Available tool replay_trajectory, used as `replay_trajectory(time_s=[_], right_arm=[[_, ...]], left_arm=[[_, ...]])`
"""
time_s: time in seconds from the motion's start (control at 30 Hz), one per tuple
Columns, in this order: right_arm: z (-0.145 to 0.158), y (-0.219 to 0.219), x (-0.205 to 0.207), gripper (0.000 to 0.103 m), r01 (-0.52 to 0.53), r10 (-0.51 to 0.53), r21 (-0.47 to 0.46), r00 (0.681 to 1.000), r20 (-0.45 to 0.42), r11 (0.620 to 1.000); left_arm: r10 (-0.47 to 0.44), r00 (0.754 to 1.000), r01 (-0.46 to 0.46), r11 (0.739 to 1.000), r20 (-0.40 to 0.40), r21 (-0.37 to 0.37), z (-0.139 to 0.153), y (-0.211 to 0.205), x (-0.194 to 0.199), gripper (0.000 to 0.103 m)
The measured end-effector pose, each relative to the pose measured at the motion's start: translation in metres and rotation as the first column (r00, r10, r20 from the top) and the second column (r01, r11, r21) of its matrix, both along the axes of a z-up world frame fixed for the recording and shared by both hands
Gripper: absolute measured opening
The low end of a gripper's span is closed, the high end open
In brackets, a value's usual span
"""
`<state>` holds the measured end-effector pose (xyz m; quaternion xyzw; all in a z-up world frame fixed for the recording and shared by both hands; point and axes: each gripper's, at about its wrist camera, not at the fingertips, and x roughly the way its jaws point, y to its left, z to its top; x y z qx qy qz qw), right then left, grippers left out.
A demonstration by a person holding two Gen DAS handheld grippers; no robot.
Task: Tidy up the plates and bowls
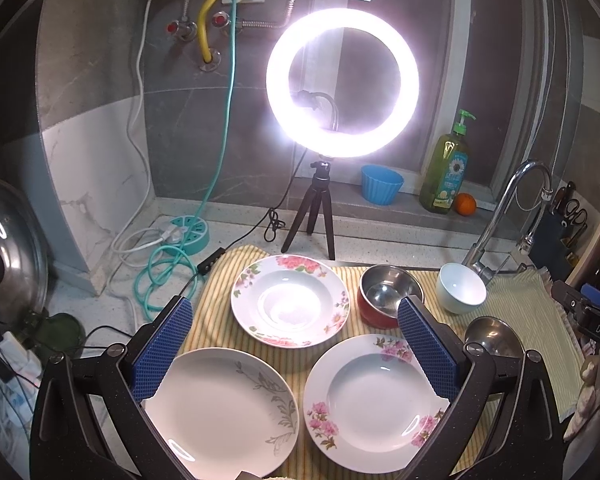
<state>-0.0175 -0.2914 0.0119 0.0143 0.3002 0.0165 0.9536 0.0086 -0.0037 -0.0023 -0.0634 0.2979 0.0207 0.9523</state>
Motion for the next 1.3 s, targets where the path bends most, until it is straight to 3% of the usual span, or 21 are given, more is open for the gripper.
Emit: replay_trajectory(time_s=[1.3], right_arm=[[-0.0025, 0.003, 0.0004, 0.103, -0.005, 0.005, -0.005, 1.0, -0.012, 1.0]], left_arm=[[-0.007, 1.0, 0.007, 1.0, -0.01, -0.007, -0.0023, 0.0009, -0.0001, 0.102]])
